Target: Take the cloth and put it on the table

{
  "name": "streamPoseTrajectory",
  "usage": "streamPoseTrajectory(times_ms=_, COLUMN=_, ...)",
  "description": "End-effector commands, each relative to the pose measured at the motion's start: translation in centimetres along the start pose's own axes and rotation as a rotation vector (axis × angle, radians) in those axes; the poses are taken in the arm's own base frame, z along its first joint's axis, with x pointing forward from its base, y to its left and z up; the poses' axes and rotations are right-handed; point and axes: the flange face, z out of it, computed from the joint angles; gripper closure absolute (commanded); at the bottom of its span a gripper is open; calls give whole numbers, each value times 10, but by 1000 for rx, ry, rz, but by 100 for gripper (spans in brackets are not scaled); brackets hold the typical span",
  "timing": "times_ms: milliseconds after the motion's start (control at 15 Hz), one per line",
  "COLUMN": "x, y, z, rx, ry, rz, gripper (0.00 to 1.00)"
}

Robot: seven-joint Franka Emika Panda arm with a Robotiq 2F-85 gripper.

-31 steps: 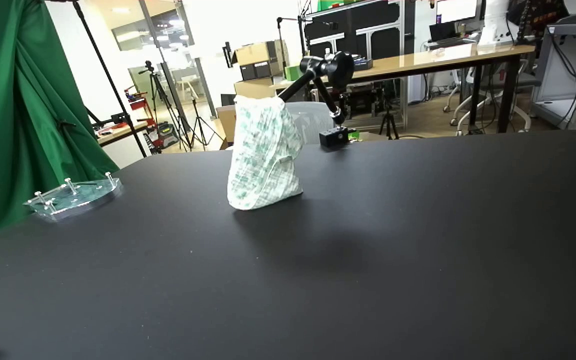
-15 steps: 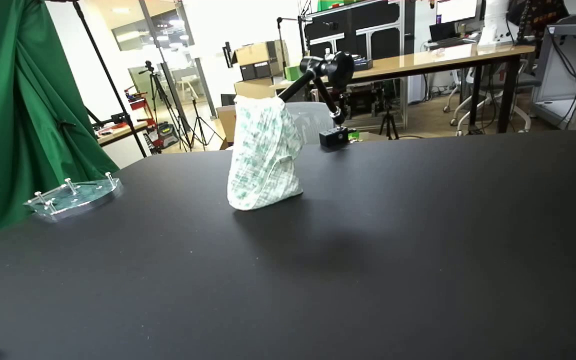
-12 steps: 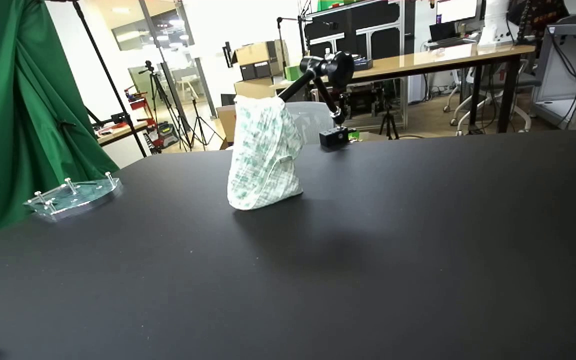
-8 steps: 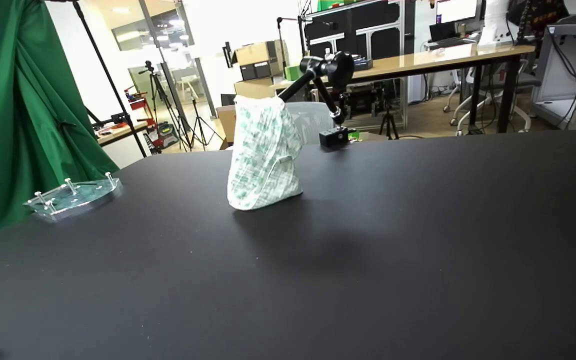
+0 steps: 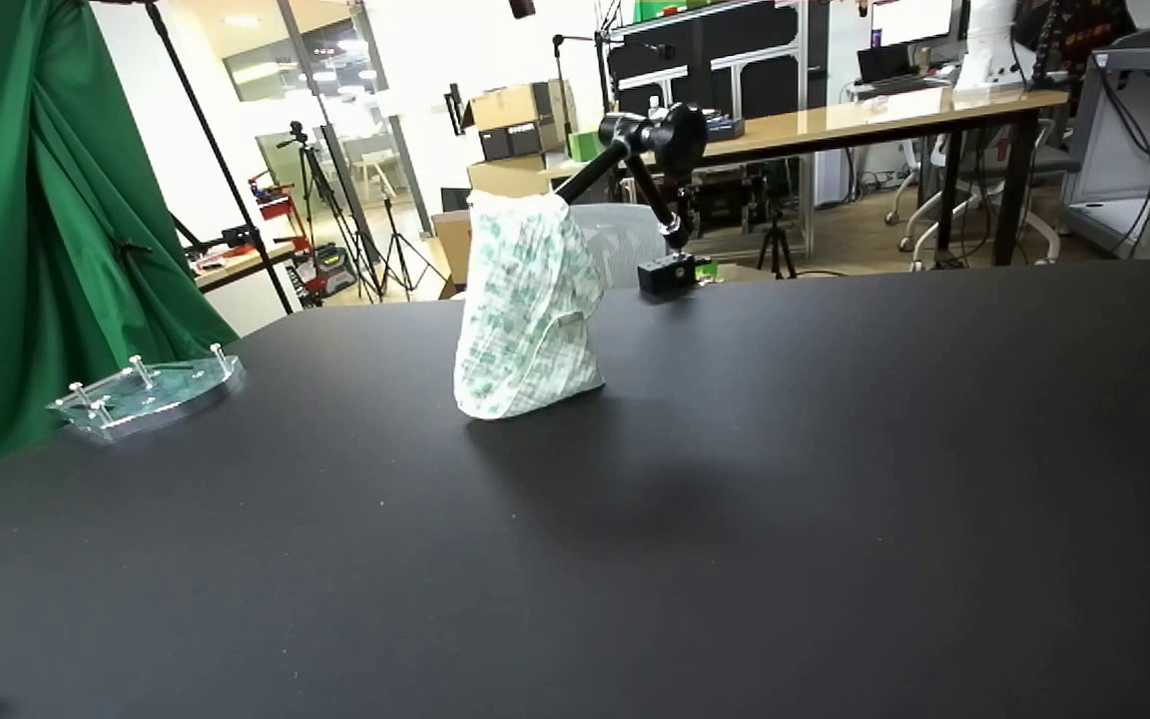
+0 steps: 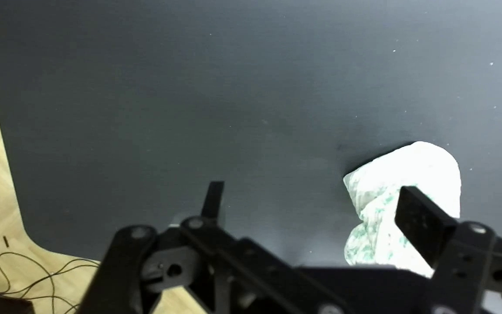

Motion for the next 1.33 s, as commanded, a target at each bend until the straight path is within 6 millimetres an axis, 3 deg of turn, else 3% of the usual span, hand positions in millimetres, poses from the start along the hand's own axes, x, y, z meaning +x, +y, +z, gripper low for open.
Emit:
streamPoseTrajectory(times_ms=0, x=33, y=-3, z=15, rx=-9, ry=7, rz=89, gripper=0)
streamPoseTrajectory(times_ms=267, x=76, y=-18, z=36, rx=17, ry=16, rz=289, gripper=0)
streamPoseTrajectory(times_ms=600, x=122, y=-59, z=56, rx=96, ry=28, rz=385, gripper=0)
streamPoseTrajectory(times_ms=933, x=148, y=-95, z=79, rx=135, ry=19, rz=412, gripper=0)
streamPoseTrajectory(times_ms=1267, x=165, y=-111, z=97, rx=137, ry=-7, rz=432, gripper=0)
